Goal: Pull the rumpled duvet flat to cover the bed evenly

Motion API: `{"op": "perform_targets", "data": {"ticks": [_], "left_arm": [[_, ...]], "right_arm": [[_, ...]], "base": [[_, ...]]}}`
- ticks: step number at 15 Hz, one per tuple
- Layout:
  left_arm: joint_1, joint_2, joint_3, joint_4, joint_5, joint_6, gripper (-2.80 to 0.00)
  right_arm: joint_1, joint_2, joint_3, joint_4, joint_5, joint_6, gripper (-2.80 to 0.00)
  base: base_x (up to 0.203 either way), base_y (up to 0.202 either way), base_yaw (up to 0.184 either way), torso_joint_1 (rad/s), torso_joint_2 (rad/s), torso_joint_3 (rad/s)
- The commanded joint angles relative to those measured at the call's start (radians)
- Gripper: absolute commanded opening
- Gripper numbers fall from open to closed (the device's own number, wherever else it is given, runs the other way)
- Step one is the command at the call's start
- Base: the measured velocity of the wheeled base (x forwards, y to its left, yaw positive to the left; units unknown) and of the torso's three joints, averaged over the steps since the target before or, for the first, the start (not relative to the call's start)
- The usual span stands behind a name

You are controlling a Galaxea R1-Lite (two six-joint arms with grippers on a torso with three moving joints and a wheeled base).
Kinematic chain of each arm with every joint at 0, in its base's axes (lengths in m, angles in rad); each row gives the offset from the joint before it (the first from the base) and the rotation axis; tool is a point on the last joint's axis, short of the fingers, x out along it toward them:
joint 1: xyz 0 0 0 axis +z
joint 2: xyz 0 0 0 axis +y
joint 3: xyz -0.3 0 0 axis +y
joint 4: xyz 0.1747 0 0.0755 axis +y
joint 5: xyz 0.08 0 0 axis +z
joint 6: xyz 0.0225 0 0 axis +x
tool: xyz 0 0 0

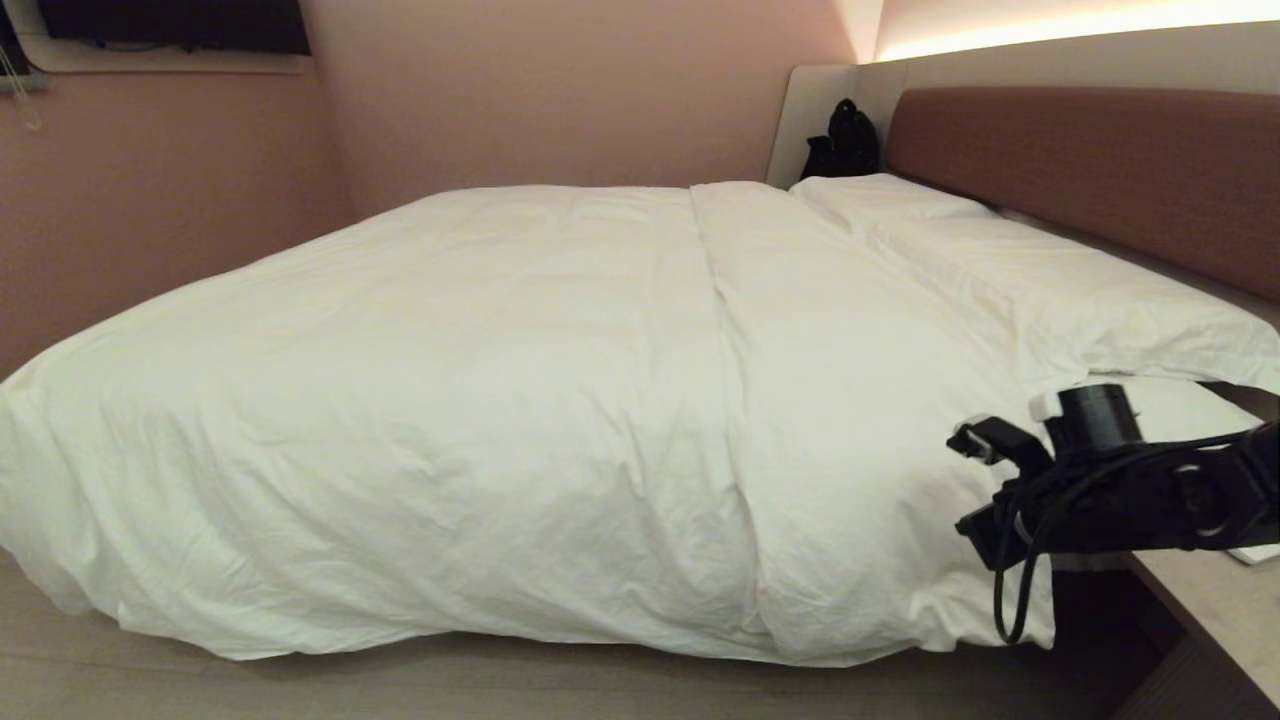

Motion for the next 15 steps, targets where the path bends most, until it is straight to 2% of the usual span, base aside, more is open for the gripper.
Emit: {"op": "perform_targets", "data": {"ticks": [1, 4, 8, 10, 12, 15], "left_arm": [[0.000, 0.000, 0.000, -0.001, 0.000, -0.001, -2.80], [0.000, 0.000, 0.000, -0.001, 0.000, -0.001, -2.80], [0.000, 0.000, 0.000, -0.001, 0.000, -0.001, -2.80], [0.000, 0.000, 0.000, -0.001, 0.000, -0.001, -2.80], [0.000, 0.000, 0.000, -0.001, 0.000, -0.001, -2.80], [0.000, 0.000, 0.000, -0.001, 0.000, -0.001, -2.80]], "right_arm": [[0.008, -0.290, 0.030, 0.030, 0.000, 0.026, -2.80], [0.005, -0.591, 0.033, 0.125, -0.011, 0.135, -2.80], [-0.041, -0.888, -0.010, 0.267, -0.099, 0.271, -2.80], [-0.051, -1.015, -0.023, 0.328, -0.125, 0.305, -2.80], [-0.057, -1.101, -0.060, 0.396, -0.186, 0.321, -2.80], [-0.058, -1.198, -0.095, 0.430, -0.251, 0.325, -2.80]], "base": [[0.000, 0.000, 0.000, 0.000, 0.00, 0.000], [0.000, 0.000, 0.000, 0.000, 0.00, 0.000], [0.000, 0.000, 0.000, 0.000, 0.00, 0.000], [0.000, 0.000, 0.000, 0.000, 0.00, 0.000], [0.000, 0.000, 0.000, 0.000, 0.00, 0.000], [0.000, 0.000, 0.000, 0.000, 0.00, 0.000]]}}
